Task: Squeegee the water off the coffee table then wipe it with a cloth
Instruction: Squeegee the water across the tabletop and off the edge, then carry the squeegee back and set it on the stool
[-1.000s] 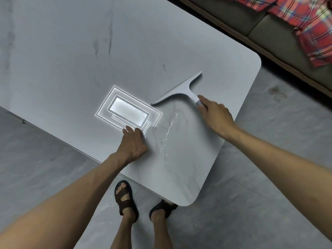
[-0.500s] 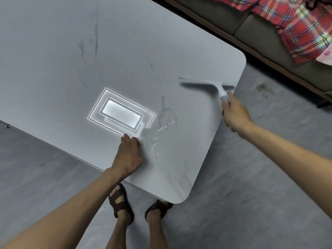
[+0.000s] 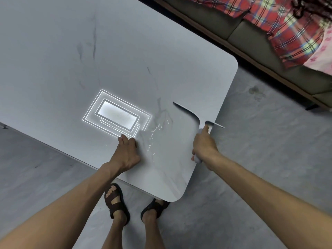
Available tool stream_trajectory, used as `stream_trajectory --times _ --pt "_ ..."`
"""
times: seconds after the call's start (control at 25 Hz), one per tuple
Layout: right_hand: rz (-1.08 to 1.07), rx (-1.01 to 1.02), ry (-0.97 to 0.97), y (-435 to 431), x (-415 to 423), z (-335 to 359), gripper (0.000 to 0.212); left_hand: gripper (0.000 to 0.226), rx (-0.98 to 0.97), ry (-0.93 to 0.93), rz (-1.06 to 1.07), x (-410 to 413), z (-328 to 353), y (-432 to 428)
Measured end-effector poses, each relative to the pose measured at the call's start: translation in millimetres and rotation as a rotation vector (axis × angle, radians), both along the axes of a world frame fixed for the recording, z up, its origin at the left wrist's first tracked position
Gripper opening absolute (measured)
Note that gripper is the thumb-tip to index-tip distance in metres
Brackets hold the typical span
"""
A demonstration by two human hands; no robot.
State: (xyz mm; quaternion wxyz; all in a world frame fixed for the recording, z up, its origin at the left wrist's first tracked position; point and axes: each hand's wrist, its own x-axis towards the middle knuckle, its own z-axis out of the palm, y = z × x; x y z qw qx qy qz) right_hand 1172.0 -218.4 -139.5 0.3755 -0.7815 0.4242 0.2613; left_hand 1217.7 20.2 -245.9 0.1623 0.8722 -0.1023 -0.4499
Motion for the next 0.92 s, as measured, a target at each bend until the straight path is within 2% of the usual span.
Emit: stream_trajectory --times 0.2,0.32,0.48,0.64,0.76,0.84,0.92 --pt "-0.175 0.016 -0.065 5 -22 16 0.035 0.027 -0.071 0.025 0.096 14 27 11" --pt "-0.254 -0.005 -0.127 12 -44 31 0.022 0.03 -0.073 -0.004 0.057 13 51 23" --pt "-0.168 0.001 -0.015 34 -81 57 0.036 0.026 -0.104 0.064 0.049 9 98 47" --pt "-0.189 0.018 -0.061 56 -92 99 0.04 0.019 -0.111 0.107 0.074 9 154 73" --pt "-0.22 0.179 -0.078 79 -88 138 0.029 0.021 -0.144 0.123 0.108 11 206 88" --pt "-0.324 0.367 -0.088 96 -77 170 0.017 0.021 -0.189 0.119 0.145 13 245 96" --pt "-0.42 0.551 -0.082 112 -64 202 0.015 0.02 -0.273 0.136 0.224 10 286 101"
